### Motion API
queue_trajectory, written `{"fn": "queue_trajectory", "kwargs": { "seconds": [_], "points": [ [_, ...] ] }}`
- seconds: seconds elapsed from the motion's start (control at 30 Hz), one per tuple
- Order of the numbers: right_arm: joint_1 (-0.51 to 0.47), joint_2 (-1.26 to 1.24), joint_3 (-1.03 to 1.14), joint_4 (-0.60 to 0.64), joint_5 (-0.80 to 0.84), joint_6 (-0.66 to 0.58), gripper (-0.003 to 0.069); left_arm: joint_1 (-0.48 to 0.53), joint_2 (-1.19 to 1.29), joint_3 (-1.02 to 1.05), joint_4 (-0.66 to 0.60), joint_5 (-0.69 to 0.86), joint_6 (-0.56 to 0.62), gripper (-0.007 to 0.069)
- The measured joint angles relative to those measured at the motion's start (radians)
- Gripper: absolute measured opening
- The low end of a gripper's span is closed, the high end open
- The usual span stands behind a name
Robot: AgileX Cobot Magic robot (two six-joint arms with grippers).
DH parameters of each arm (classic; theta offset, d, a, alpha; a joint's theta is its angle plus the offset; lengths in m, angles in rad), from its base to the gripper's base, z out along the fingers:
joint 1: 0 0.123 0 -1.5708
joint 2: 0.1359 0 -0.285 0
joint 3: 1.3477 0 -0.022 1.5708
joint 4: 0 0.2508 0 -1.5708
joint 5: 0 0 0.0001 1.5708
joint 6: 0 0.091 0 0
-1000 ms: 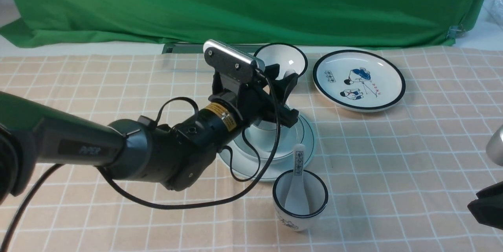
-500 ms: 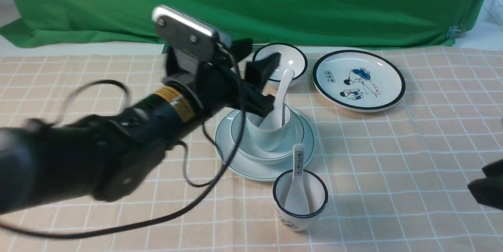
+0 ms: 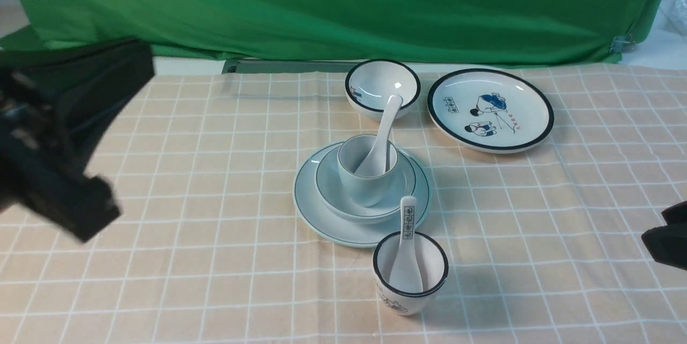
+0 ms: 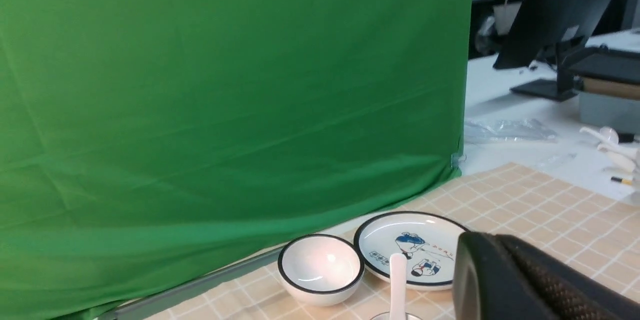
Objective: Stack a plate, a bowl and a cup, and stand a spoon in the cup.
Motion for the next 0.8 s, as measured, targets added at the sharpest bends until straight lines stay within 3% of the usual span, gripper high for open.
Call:
{"fn": "queue_trajectory", "kwargs": {
  "seconds": [0.27, 0.6, 0.8],
  "points": [
    [0.000, 0.000, 0.000, 0.000, -0.001, 0.020, 0.0127, 0.000, -0.319, 0.220, -0.075, 0.035, 0.000, 0.0004],
    [0.000, 0.000, 0.000, 0.000, -0.012, 0.064, 0.0101, 0.000, -0.357, 0.264, -0.079, 0.042, -0.002, 0.0004],
    [0.000, 0.000, 0.000, 0.000, -0.034, 0.080, 0.0022, 0.000, -0.357, 0.264, -0.079, 0.042, -0.002, 0.0004]
  ]
}}
